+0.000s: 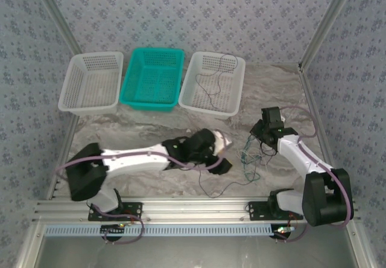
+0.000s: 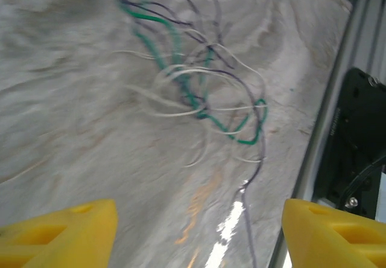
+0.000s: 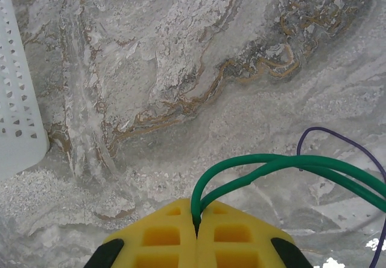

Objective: Untangle the cables

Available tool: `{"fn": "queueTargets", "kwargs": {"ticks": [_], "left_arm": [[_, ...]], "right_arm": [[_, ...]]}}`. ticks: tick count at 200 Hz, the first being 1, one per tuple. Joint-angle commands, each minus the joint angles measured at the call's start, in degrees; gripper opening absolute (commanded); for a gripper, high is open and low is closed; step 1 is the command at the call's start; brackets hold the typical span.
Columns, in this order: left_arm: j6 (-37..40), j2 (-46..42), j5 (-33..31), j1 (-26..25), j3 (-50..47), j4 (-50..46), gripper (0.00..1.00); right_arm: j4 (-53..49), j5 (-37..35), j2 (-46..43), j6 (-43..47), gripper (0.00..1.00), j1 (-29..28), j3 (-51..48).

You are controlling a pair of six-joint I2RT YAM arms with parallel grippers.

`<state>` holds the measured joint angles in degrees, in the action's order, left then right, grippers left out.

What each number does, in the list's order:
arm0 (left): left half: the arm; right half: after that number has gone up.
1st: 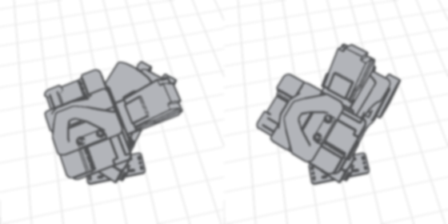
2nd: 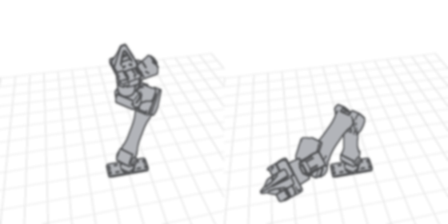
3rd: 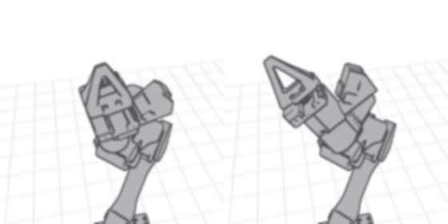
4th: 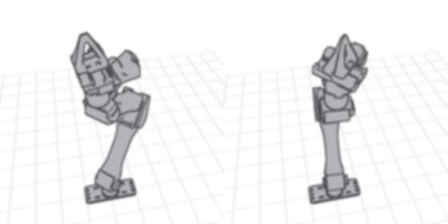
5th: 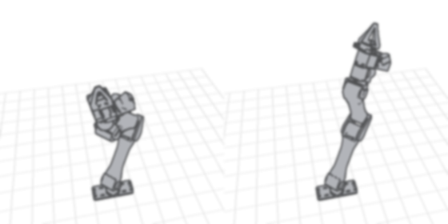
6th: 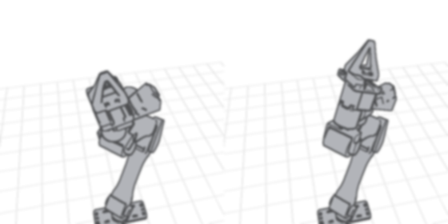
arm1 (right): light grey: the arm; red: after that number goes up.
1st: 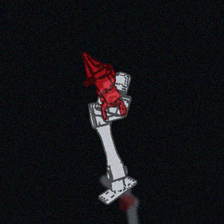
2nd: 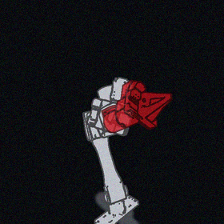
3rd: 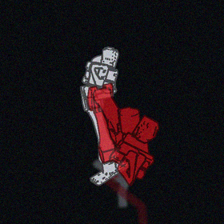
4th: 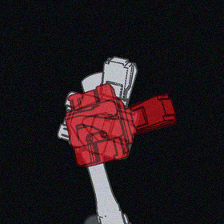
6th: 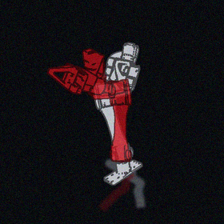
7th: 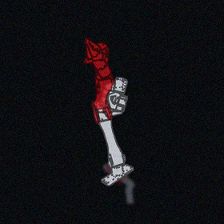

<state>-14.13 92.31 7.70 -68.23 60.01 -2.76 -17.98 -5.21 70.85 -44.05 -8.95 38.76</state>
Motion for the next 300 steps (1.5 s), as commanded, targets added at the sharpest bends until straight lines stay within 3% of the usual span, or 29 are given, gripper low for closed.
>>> {"fn": "queueTargets", "kwargs": {"ticks": [1,38,76,105,122,146,174,219,263,300], "left_arm": [[0.9,6.3,2.2,-3.2,4.4,-1.9,0.71],[1.9,15.8,-4.8,-8.9,12.1,-11.4,0.72],[1.2,18.3,-1.0,-9.4,11.4,-13.9,0.64],[2.0,20.9,-2.6,-9.8,12.3,-15.8,0.57],[2.1,23.0,-4.4,-10.1,14.3,-17.3,0.44],[2.1,23.7,-6.4,-10.7,15.5,-18.2,0.00],[1.0,15.2,-10.3,-9.8,8.6,-12.0,0.00],[-5.9,-9.1,-9.8,4.5,-9.3,-0.2,0.00],[-12.7,-31.5,-13.3,23.4,-18.8,-3.8,0.00],[-20.6,-47.9,-18.8,41.8,-21.2,-15.5,0.00]], "right_arm": [[-1.6,-1.4,0.4,-1.0,0.00,0.0,1.8],[-1.7,-1.0,0.4,-0.5,0.00,0.2,1.6],[-1.8,-0.5,0.2,-0.3,0.00,0.5,1.4],[-1.2,-0.3,-0.1,-0.5,0.00,0.8,1.0],[-0.6,0.3,0.2,-0.9,0.00,1.2,0.8],[-0.7,1.2,0.1,-1.0,0.00,1.9,0.6],[-0.2,4.7,-0.3,-2.3,0.00,5.4,-0.7],[2.2,6.2,-4.9,-4.4,0.00,11.3,-4.9],[1.5,6.1,-10.5,-4.2,0.00,16.6,-7.2],[3.0,6.8,-14.0,-7.8,0.00,21.3,-8.2]]}}
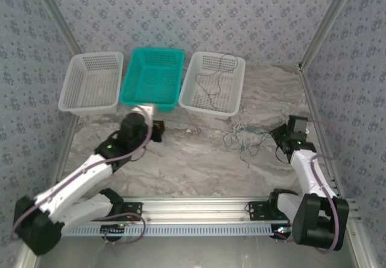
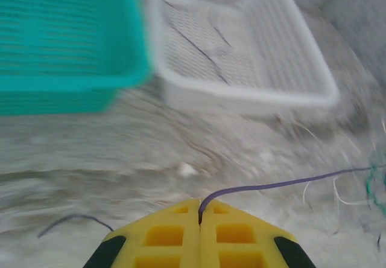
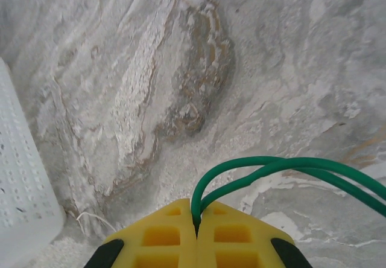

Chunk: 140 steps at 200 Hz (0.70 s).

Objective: Untangle the cables

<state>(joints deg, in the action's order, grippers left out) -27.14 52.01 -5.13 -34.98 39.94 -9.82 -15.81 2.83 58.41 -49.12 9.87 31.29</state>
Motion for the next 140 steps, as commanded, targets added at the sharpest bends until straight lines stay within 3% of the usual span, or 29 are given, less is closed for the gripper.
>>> {"fn": "queueTargets", "kwargs": {"ticks": [1,27,57,74,89,110,140], "left_arm": [[-7.9,-8.0,-5.9,9.1,-1.1,-8.7,0.00],[-12.6,-12.7,0.9,19.7,-2.3,-12.4,0.00],[-12.3,-11.9,5.5,21.4,-2.5,-12.9,0.00],[-12.0,-10.7,10.6,21.4,-3.5,-9.1,0.00],[-12.6,-9.5,14.9,21.0,-5.0,-4.0,0.00],[-11.5,-8.3,18.3,19.1,-5.6,0.5,0.00],[-6.2,-7.0,18.5,13.4,-3.5,0.5,0.00]], "right_arm": [[0.8,-1.3,-1.7,-2.7,0.00,2.5,-0.7],[0.4,-2.8,-2.5,-3.7,0.00,4.5,-0.4],[0.8,-2.7,-2.6,-2.7,0.00,3.8,-0.7],[0.7,-5.2,-2.3,-1.6,0.00,-1.7,-1.5],[-0.3,-10.2,-1.6,-1.2,0.00,-10.0,-2.3],[-3.1,-16.4,-0.7,-0.7,0.17,-19.1,-2.4],[-4.4,-16.6,-3.1,7.6,0.46,-25.0,0.5]]}}
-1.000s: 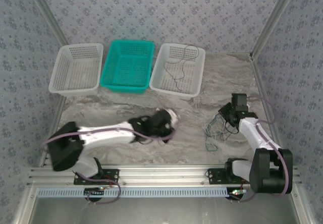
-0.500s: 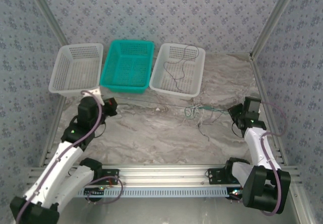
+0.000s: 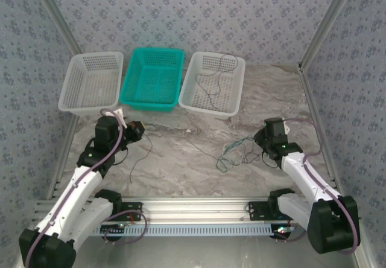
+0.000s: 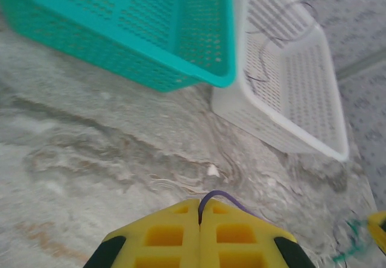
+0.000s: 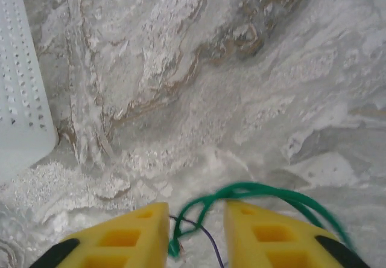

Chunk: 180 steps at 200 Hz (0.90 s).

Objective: Untangle the cables

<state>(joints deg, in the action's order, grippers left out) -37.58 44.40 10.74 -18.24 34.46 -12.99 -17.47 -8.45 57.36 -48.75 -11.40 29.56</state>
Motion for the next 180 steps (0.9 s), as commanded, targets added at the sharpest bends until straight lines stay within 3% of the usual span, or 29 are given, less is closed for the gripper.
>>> {"fn": "queueTargets", "kwargs": {"ticks": [1,22,43,62,100,134,169,180], "left_arm": [[4.3,0.7,2.6,-3.5,2.0,3.6,0.00],[5.4,1.5,1.8,-5.6,2.4,3.3,0.00],[4.8,2.0,0.7,-7.0,1.8,4.1,0.00],[4.6,2.0,-0.2,-8.1,1.6,4.6,0.00],[5.0,2.0,-1.0,-8.6,1.7,3.7,0.00],[5.0,1.9,-0.9,-8.9,1.7,2.9,0.00],[5.0,0.3,-2.7,-8.9,1.8,0.5,0.00],[4.9,-0.4,-4.7,-8.9,1.8,-0.8,0.00]], "right_arm": [[-2.7,-5.3,-2.1,7.7,0.47,-3.9,2.3],[-0.5,-5.4,-3.3,16.4,0.57,-10.3,5.1],[-2.2,-4.2,0.0,15.7,0.64,-15.0,8.7],[-1.9,0.1,5.9,10.0,0.63,-18.3,10.8],[-7.1,-5.1,21.2,0.4,0.59,-26.0,19.2],[-5.9,-1.4,31.5,-7.3,0.56,-27.1,23.6],[-10.3,-5.1,37.7,-14.7,0.52,-27.2,26.3],[-9.7,-5.0,38.6,-15.3,0.47,-26.7,25.9]]}}
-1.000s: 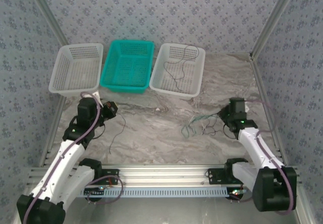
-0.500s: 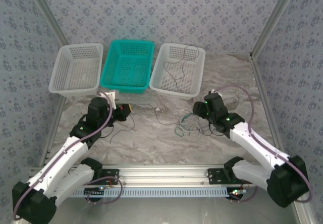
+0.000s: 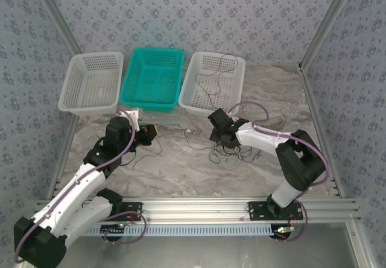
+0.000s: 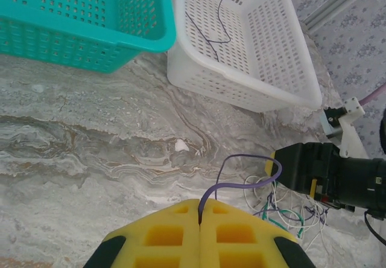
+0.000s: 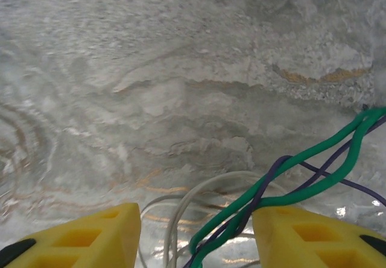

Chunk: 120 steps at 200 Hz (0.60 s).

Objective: Untangle the cables

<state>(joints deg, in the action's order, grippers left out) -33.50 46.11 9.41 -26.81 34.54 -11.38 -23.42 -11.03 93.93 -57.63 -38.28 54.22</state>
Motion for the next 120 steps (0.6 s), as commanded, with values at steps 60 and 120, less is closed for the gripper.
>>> {"fn": "queueTargets", "kwargs": {"ticks": [60,120], "left_arm": [[-1.9,-3.7,-19.8,1.1,4.6,-13.4,0.00],[-4.5,-2.6,-25.6,18.3,7.2,-26.7,0.00]], "right_arm": [[-1.4,-1.4,-0.6,-6.0,0.00,5.2,-5.3],[-2.6,-2.7,-18.6,3.1,0.00,25.6,-16.9]]}}
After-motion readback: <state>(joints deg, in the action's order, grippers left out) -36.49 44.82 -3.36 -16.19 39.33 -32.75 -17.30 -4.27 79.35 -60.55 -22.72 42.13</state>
